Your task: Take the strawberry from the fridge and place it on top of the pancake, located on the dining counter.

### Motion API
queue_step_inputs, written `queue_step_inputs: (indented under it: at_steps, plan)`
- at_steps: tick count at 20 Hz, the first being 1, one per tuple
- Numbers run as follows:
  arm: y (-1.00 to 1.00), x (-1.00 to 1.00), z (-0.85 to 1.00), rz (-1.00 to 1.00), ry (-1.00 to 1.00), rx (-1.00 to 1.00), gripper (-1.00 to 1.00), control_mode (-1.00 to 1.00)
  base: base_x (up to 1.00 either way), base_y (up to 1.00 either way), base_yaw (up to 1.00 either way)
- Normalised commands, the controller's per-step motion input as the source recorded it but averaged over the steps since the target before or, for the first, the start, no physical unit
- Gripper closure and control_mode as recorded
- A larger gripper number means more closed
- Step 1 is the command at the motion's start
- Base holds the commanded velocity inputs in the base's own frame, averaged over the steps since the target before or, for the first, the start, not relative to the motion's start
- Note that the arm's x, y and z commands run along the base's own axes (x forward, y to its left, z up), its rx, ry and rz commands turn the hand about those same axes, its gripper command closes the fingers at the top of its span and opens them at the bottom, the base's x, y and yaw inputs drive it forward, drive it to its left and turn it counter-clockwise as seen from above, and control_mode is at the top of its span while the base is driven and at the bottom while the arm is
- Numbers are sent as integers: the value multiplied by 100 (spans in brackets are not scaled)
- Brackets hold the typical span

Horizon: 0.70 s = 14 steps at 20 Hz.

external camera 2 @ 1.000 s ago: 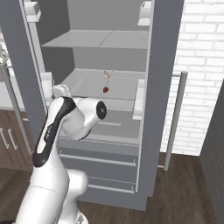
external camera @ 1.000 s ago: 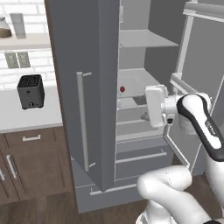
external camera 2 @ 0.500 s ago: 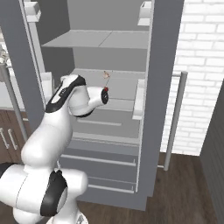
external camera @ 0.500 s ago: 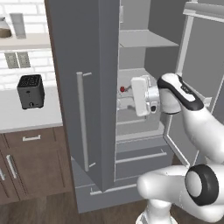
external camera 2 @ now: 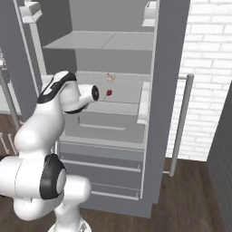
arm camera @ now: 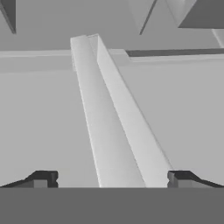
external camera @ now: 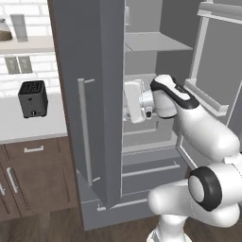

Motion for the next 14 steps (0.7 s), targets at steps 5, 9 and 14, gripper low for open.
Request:
queue_step_inputs:
  at_steps: [5, 9, 14]
  plan:
    - [98, -1, -4, -2, 0, 0, -100, -100, 0, 0, 0]
    - [88, -4, -9, -2, 0, 0, -100, -100, 0, 0, 0]
    - [43, -8, -2, -3, 0, 0, -100, -100, 0, 0, 0]
